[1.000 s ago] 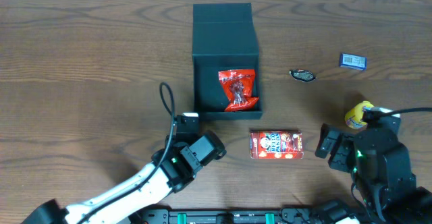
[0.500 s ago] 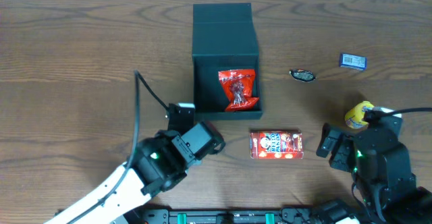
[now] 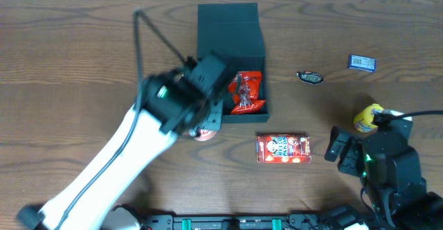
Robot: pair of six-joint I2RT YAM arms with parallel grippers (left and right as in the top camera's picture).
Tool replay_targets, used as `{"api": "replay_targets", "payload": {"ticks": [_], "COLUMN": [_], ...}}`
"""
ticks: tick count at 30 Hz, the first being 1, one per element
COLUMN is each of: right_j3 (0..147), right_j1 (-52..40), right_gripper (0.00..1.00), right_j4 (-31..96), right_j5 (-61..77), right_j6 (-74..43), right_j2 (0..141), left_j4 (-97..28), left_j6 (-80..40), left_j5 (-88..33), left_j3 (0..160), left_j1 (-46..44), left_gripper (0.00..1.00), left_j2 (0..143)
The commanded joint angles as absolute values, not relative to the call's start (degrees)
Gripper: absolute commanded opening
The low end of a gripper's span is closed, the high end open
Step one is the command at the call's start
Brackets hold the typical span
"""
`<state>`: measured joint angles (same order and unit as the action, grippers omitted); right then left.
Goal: Pack container
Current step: 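Lift the can with the left gripper and lower it into the box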
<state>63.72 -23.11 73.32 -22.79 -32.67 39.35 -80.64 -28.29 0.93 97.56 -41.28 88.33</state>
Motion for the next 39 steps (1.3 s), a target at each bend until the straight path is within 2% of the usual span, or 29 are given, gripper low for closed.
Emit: {"api": "replay_targets", "payload": {"ticks": [1,6,12,17,29,31,39], "right_j3": [63.68,63.66,63.68,63.66,63.66,63.68,63.68], "right_j1": [-23.55,-23.55,-23.55,-23.55,-23.55,-23.55,-23.55], "right_gripper": [0.99,0.99,0.99,0.99,0.99,0.99,0.99], "right_j4": [73.30,73.30,73.30,73.30,73.36,73.45,73.45], "right_j5": [-23.77,-23.75,-23.73,-23.73,-23.73,-23.73,-23.73], "right_j6": [-32.97,-32.97,-32.99,-32.99,-32.99,-32.99,-32.99], "right_j2": [39.40,39.40,39.40,39.40,39.40,39.40,39.40], "left_j4": [-84.82,-90.85,-90.17,-87.15,-79.61,-79.37,-79.70], "left_j6": [-19.92,-14.87,-12.60,-12.58,-13.10,-13.06,-13.93], "left_j5": [-8.54,-13.65,-15.07,-15.05,-11.84,-11.29,-12.05], "left_j3": [105.36,112.31,112.66,112.66,112.66,112.66,112.66], "left_j1": [-38.41,-33.98,-30.72,-30.68,-30.65,-30.55,-26.46], "left_gripper": [0.46,0.45,0.45,0.39,0.40,0.43,0.43], "left_j2": [95.18,105.34,114.15,120.01,121.60,121.62,121.73]}}
